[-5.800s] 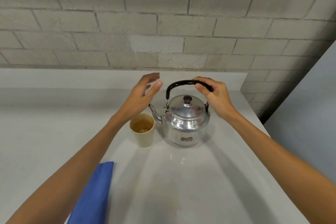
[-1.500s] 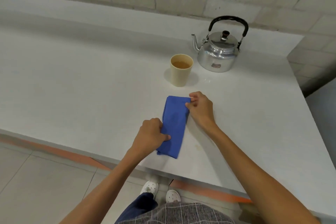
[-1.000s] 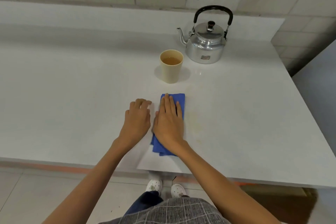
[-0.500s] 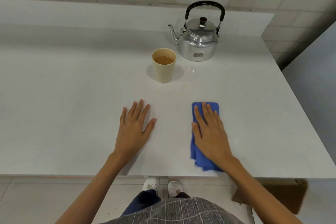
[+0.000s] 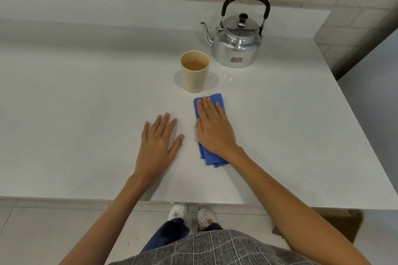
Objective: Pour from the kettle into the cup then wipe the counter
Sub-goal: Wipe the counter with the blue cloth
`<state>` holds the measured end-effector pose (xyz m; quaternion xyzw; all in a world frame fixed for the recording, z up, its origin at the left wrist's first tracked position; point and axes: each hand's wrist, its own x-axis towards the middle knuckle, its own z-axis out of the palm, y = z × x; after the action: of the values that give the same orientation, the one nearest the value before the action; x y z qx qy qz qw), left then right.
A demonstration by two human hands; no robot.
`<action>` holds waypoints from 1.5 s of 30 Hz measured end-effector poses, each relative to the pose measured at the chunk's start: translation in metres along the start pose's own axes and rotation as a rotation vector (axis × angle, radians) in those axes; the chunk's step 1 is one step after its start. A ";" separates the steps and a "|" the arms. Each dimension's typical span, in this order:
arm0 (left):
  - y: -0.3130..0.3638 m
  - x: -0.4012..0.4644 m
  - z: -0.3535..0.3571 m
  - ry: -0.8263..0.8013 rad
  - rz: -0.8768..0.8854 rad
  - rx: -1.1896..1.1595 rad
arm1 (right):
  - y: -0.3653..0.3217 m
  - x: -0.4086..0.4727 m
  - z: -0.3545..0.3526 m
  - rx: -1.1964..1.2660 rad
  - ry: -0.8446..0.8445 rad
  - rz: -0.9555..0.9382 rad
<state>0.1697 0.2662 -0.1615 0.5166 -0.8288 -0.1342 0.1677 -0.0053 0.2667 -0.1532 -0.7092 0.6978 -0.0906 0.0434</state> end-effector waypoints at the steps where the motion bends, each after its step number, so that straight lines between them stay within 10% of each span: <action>1: 0.000 0.000 0.000 -0.002 0.000 0.000 | -0.008 -0.005 0.001 0.005 -0.001 -0.042; 15: 0.000 -0.003 -0.002 0.004 0.003 -0.004 | 0.061 -0.106 -0.026 0.090 0.032 0.066; 24: 0.001 -0.003 -0.001 -0.001 0.009 0.006 | 0.142 -0.017 -0.031 0.012 0.044 0.247; 33: 0.001 -0.003 -0.001 0.001 -0.004 0.006 | 0.084 0.047 -0.014 -0.025 0.025 0.093; 45: 0.000 -0.003 -0.001 -0.013 -0.007 0.004 | 0.027 -0.077 -0.013 0.066 -0.017 -0.079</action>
<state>0.1715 0.2688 -0.1616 0.5190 -0.8283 -0.1363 0.1610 -0.0347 0.3439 -0.1505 -0.7351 0.6655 -0.1094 0.0690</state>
